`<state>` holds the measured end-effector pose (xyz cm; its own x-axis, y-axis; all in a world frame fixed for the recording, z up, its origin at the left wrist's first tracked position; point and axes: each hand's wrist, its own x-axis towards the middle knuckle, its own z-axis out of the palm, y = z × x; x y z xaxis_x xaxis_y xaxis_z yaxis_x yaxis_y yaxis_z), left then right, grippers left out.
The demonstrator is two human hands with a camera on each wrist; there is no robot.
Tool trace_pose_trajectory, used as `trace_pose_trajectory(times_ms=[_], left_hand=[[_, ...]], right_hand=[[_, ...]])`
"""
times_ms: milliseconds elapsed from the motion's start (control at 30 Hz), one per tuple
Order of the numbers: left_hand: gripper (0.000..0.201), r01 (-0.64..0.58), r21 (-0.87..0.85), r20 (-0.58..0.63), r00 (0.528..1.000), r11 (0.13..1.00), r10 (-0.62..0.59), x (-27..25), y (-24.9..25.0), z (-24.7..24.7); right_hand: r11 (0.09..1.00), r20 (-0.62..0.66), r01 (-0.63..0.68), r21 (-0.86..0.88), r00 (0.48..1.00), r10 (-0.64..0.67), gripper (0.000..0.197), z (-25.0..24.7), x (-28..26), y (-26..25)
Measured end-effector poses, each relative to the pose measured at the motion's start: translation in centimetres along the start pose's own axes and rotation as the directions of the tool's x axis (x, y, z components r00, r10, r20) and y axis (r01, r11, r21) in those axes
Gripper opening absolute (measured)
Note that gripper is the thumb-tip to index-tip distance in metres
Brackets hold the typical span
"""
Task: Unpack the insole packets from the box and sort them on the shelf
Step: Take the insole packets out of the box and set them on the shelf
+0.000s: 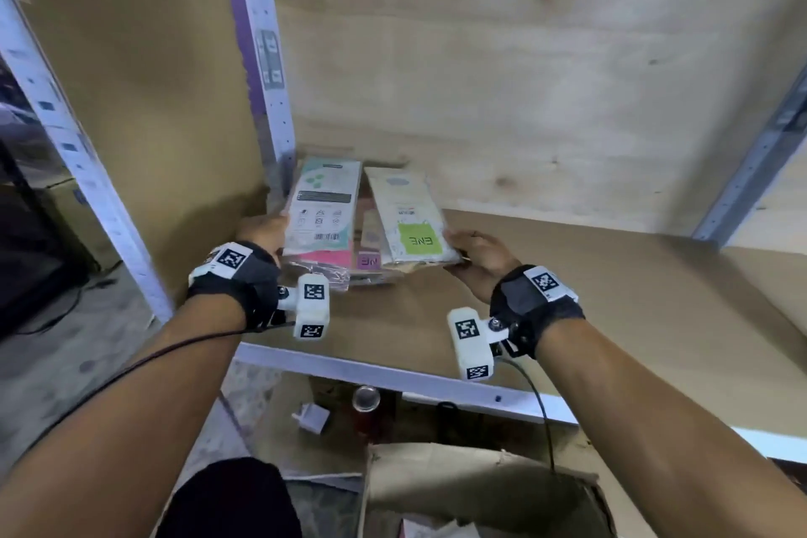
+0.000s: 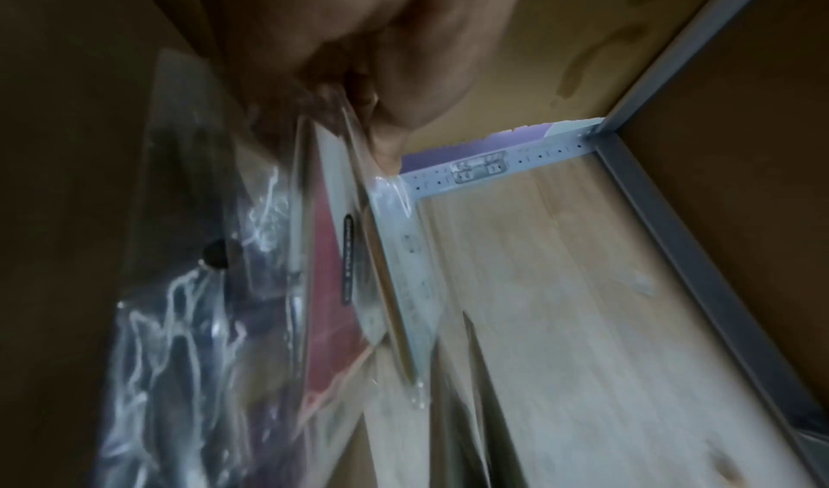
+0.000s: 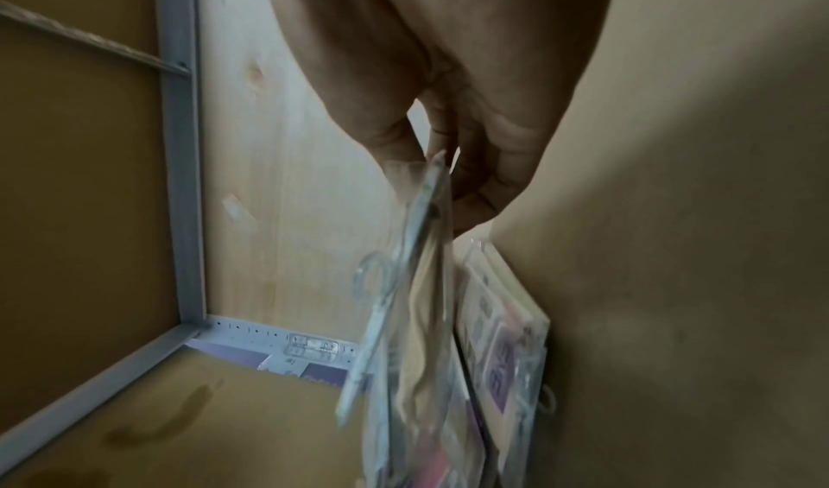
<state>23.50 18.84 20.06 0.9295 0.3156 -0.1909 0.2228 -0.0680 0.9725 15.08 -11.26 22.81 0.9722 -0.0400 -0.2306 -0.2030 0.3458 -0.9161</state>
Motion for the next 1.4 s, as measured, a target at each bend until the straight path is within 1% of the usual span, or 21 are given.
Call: trace_pose_trajectory(times_ms=[100,133,200,300,333,400,433,500,567,633,667,733,800,833,900,1000,1067,1133,1200,1267,1400], left_hand=[[0.049,0.012,0.109,-0.048,0.999,0.994,-0.006,3.0,-0.9,-0.8],[0.048,0.015,0.127,-0.086,0.996,0.992,-0.004,3.9,-1.0,-0.8],[0.047,0.049,0.152,-0.157,0.987,0.987,-0.025,5.3,-1.0,-0.6],[0.045,0.071,0.265,-0.195,0.981,0.962,-0.018,6.5,-1.1,-0.1],[0.044,0.057,0.298,-0.202,0.979,0.953,0.004,7.0,-1.4,0.0],[0.042,0.029,0.328,-0.209,0.977,0.944,0.043,7.6,-1.8,0.5],[0.041,0.018,0.337,-0.217,0.974,0.941,0.059,7.7,-1.9,0.6],[0.041,0.004,0.349,-0.238,0.968,0.937,0.084,8.1,-2.0,0.8],[0.042,0.006,0.377,-0.231,0.969,0.926,0.088,8.4,-1.8,0.9],[0.042,0.024,0.416,-0.222,0.972,0.909,0.075,8.8,-1.5,0.8],[0.044,0.032,0.436,-0.193,0.979,0.899,0.059,8.8,-1.3,0.6],[0.049,0.039,0.458,-0.122,0.992,0.888,0.02,8.3,-0.7,0.2],[0.061,0.019,0.49,-0.077,0.997,0.872,0.022,7.1,0.0,-0.1],[0.061,-0.003,0.502,-0.054,0.998,0.865,0.035,6.4,0.4,-0.2],[0.054,-0.06,0.512,-0.003,0.997,0.857,0.072,4.5,1.1,-0.5],[0.037,-0.172,0.502,0.033,0.983,0.847,0.18,0.5,2.0,-0.9],[0.027,-0.254,0.507,0.032,0.96,0.824,0.277,-2.7,2.1,-1.0],[0.016,-0.326,0.456,0.068,0.941,0.828,0.332,-5.9,1.9,-0.8],[0.017,-0.376,0.375,0.13,0.927,0.848,0.353,-9.1,1.3,-0.4],[0.017,-0.413,0.348,0.206,0.91,0.842,0.361,-12.3,0.7,-0.1],[0.012,-0.416,0.307,0.315,0.893,0.856,0.321,-18.1,-1.2,0.6]], right_hand=[[0.998,-0.009,-0.064,-0.003,0.998,0.064,0.013,2.2,2.7,1.4],[0.997,-0.02,-0.081,-0.002,0.997,0.081,0.011,2.7,3.6,1.8],[0.996,-0.049,-0.091,-0.023,0.995,0.09,0.013,3.6,5.3,2.8],[0.987,-0.102,-0.066,-0.147,0.994,0.051,0.023,4.4,7.4,4.3],[0.984,-0.124,-0.051,-0.171,0.992,0.029,0.022,4.5,7.9,4.7],[0.974,-0.159,-0.026,-0.224,0.987,-0.01,0.011,4.6,8.6,5.2],[0.951,-0.168,-0.016,-0.309,0.985,-0.038,0.01,4.6,9.0,5.4],[0.877,-0.135,-0.004,-0.48,0.988,-0.07,0.015,4.7,9.7,5.3],[0.838,-0.086,0.023,-0.545,0.993,-0.084,0.015,5.0,10.1,5.0],[0.8,-0.071,0.033,-0.599,0.993,-0.095,0.014,5.3,10.1,4.7],[0.783,-0.065,0.029,-0.622,0.994,-0.088,0.019,5.4,10.0,4.5],[0.763,-0.034,0.027,-0.646,0.997,-0.064,0.035,5.3,9.5,3.9],[0.748,-0.013,0.02,-0.663,0.999,-0.037,0.049,5.1,8.3,3.3],[0.742,-0.005,0.013,-0.67,1.0,-0.023,0.054,4.9,7.6,3.1],[0.759,0.006,-0.001,-0.651,1.0,0.006,0.056,4.5,5.9,2.6],[0.799,0.052,0.001,-0.601,0.998,0.037,0.038,3.9,2.6,2.0],[0.795,0.11,0.024,-0.607,0.993,0.054,0.02,3.5,-0.3,1.6],[0.792,0.164,0.054,-0.608,0.985,0.059,0.011,3.0,-3.5,1.5],[0.788,0.205,0.078,-0.611,0.977,0.062,0.008,2.2,-6.7,1.6],[0.784,0.221,0.091,-0.614,0.973,0.061,0.008,1.1,-9.8,1.7],[0.78,0.21,0.091,-0.619,0.976,0.053,0.009,-1.7,-15.1,2.2]])
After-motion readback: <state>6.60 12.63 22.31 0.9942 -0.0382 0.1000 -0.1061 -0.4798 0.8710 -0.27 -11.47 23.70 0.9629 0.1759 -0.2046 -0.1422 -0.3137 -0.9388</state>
